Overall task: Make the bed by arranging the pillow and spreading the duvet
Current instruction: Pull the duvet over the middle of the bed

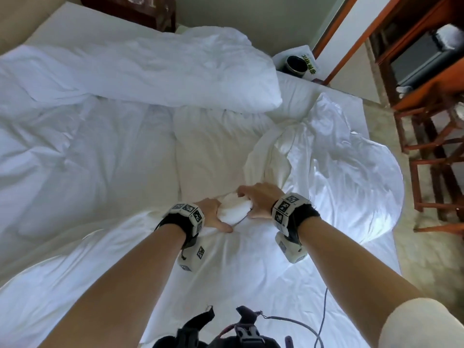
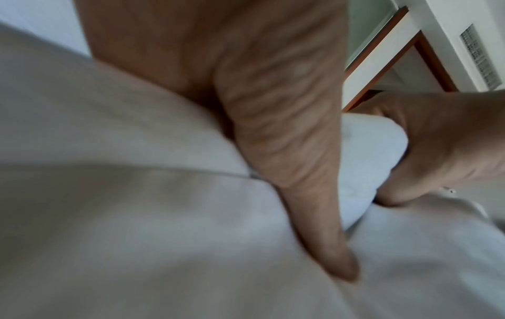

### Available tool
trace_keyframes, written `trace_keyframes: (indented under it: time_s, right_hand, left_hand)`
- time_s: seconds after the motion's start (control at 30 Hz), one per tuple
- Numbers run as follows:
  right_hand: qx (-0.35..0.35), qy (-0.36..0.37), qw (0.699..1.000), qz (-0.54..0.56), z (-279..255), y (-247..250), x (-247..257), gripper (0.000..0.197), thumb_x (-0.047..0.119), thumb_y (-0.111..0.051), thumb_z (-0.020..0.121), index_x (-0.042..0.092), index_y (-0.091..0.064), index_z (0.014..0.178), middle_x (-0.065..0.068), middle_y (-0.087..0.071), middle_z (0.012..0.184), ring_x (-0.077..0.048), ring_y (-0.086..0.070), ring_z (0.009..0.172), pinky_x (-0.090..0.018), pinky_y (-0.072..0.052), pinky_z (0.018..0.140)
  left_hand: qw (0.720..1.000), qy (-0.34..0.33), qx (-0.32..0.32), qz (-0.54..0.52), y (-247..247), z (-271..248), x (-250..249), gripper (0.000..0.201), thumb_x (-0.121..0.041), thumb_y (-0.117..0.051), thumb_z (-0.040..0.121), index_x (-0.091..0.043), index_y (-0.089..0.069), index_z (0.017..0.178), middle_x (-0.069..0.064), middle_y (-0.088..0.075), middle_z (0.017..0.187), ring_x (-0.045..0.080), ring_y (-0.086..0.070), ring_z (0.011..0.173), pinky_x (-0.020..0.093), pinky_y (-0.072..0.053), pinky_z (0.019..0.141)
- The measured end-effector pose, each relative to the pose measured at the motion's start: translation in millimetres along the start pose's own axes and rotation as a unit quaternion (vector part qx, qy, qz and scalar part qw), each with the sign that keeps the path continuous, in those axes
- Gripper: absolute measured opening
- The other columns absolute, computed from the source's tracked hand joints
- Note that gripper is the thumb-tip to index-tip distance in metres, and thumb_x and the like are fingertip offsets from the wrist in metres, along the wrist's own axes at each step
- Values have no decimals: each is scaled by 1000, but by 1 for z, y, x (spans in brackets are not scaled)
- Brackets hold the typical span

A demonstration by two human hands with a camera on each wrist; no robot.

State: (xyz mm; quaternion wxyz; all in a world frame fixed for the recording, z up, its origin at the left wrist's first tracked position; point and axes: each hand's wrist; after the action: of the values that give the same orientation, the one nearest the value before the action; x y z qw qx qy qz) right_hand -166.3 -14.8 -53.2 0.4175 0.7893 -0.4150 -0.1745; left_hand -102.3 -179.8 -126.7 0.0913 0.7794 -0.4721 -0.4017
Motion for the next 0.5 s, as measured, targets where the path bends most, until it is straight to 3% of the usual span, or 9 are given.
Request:
trace_keyframes:
  time_s: [0.07,0.17,0.23,0.37,0.43,0.5]
  right_hand:
    - [15,-19,1000,-3,-13,-5,-4,57,40,-76,74,30,-53,125,2,-69,104,-25,-66,97,-29,-44,73]
    - [20,-39,998,-39,-31,-8,1,44,59,-76,69,26,-63,94,5,-66,85,-22,-68,86,-28,-43,68]
    - [-3,-14,998,-64,-43,-12,9,50,66,-75,65,23,-64,89,8,-58,85,-20,-60,85,-28,-42,69]
    - [-61,103,973,-198,-65,-16,17,52,63,-69,70,19,-68,97,9,-57,115,-19,-44,116,-34,-36,92]
    - [-75,134,964,-217,-80,-20,16,47,58,-67,77,21,-72,105,11,-55,133,-17,-36,135,-37,-28,106]
    - [-67,151,968,-187,-98,-31,13,49,46,-69,81,21,-64,123,8,-50,142,-15,-33,142,-36,-24,113]
  left_hand:
    - [1000,-15,-5,-15,-8,-8,-9,59,-47,-80,73,-16,-63,120,3,-67,110,22,-63,100,25,-44,83]
    - [999,-16,-31,-7,-19,-31,-20,52,-45,-77,77,-10,-65,114,8,-70,109,26,-66,102,28,-49,82]
    - [999,4,-50,8,-29,-48,-23,55,-48,-75,77,-10,-63,115,8,-69,109,27,-66,100,31,-51,83]
    - [996,52,-56,50,-50,-88,-27,67,-57,-72,72,-18,-58,125,0,-68,116,24,-65,105,37,-51,95]
    - [994,67,-60,69,-61,-109,-33,65,-53,-74,74,-19,-57,126,1,-67,118,25,-65,108,36,-50,96]
    - [991,75,-61,91,-77,-127,-42,61,-50,-71,78,-15,-56,125,5,-67,118,28,-65,106,37,-52,92]
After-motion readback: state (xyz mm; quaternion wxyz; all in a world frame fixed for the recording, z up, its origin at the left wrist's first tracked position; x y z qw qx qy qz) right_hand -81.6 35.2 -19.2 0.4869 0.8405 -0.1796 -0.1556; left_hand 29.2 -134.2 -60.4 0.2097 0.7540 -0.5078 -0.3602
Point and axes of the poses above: each hand's wrist, its own z-axis towards the middle knuckle, its own y-axis out of the back of the hand, x = y × z
